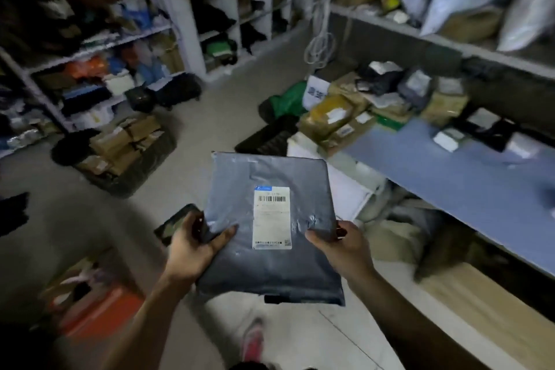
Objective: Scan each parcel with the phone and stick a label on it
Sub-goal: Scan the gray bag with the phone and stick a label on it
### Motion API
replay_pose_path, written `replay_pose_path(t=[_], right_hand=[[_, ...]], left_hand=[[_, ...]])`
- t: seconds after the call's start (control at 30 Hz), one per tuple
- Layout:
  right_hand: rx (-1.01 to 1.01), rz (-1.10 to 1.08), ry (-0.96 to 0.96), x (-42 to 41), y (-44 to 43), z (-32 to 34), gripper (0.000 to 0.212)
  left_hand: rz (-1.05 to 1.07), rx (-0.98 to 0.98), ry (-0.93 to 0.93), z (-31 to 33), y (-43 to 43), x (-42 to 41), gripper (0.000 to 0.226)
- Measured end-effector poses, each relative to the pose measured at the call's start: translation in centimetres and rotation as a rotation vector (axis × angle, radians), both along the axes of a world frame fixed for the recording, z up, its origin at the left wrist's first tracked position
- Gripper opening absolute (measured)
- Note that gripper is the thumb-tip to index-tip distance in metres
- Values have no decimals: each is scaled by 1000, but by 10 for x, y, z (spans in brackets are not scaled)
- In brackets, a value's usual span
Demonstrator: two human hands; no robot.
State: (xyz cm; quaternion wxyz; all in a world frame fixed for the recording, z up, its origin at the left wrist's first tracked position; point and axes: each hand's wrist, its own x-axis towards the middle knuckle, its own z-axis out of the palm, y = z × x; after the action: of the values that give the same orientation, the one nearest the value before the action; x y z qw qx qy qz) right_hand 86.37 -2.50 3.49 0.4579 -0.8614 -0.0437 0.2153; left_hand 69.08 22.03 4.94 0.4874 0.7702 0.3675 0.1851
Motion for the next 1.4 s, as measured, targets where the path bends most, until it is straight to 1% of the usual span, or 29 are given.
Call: replay_pose_path(t=[0.2,0.33,0.43,0.53,0.6,0.67,0.83,0.93,1.03,1.2,1.3,1.4], right_hand=[[-72,-311,-59,73,-83,5,60],[-98,-525,-44,107,-136,5,65],[-88,-655,-7,128,-174,1,74],[-110,-745,7,148,-214,-5,79],[-100,-793,17,163,-239,-13,83],[-111,-808,31,185,-266,-21,82],[-150,-769,28,246,-327,-40,59],[-136,-736,54,281,-354,-52,59],[-171,-702,87,321,-381,-67,56],[-205,-709,123,378,-415,-87,48],[-218,-700,153,405,-427,-104,50],[-237,-714,184,423,-437,-116,54]], left_hand=[[-332,-60,25,-14,-35,166,54],[-550,-23,21,-21,-74,262,43],[-683,-66,37,-27,-112,320,41],[-796,-88,62,-37,-154,367,47],[-827,-82,69,-44,-181,392,50],[-831,-66,69,-52,-211,419,52],[-811,-87,112,-62,-275,469,56],[-821,-85,144,-67,-303,496,64],[-866,-110,185,-75,-329,528,79],[-914,-109,244,-97,-363,573,92],[-937,-125,271,-122,-372,601,92],[-919,-171,343,-145,-384,618,105]])
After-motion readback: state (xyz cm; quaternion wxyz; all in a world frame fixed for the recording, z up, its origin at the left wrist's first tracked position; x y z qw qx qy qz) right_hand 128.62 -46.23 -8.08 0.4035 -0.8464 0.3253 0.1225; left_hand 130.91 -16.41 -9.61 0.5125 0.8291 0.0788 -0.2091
